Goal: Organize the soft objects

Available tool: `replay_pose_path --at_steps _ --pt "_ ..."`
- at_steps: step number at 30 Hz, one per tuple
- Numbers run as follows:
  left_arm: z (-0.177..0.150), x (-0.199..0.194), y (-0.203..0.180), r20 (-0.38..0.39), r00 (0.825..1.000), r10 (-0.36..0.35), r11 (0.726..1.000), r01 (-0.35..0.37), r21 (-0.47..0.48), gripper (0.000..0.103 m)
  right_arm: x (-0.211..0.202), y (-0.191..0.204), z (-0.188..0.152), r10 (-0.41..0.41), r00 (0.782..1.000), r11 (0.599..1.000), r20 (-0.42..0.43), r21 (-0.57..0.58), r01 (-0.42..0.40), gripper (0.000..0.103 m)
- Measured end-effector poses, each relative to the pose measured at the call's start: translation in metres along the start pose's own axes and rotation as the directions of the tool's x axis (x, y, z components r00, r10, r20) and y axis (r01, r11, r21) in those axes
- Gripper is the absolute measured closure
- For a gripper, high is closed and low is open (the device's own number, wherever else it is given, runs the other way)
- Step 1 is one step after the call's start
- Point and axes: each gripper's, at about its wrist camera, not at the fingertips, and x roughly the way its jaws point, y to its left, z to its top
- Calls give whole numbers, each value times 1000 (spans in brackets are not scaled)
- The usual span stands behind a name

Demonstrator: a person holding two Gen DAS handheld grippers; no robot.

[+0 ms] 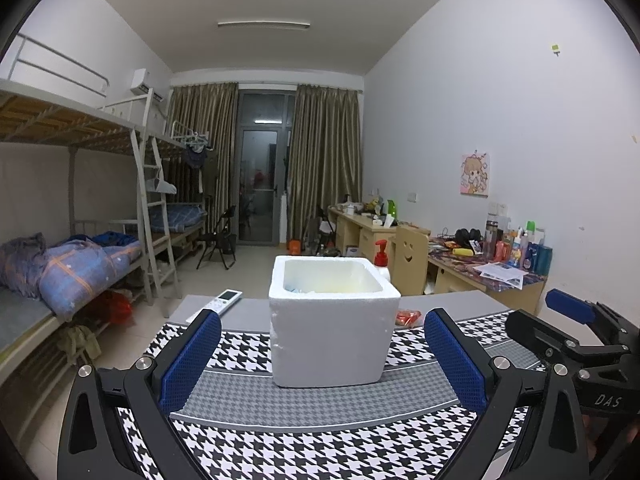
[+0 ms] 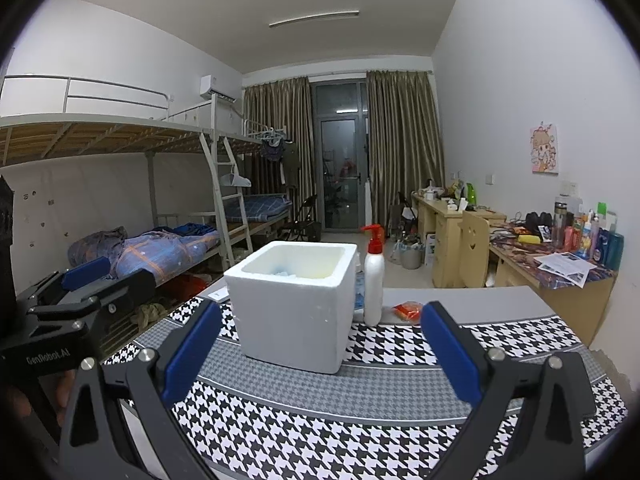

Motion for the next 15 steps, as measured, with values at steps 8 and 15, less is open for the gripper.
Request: replay_pose_path --at_steps 8,15 --pt "-13 -3 -1 10 1000 21 1000 -21 -5 1 -6 -7 -15 -29 1000 999 10 14 29 2" --pt "-19 -1 -2 6 999 44 999 -44 -1 1 -4 -14 -25 -31 1000 999 -2 40 32 2"
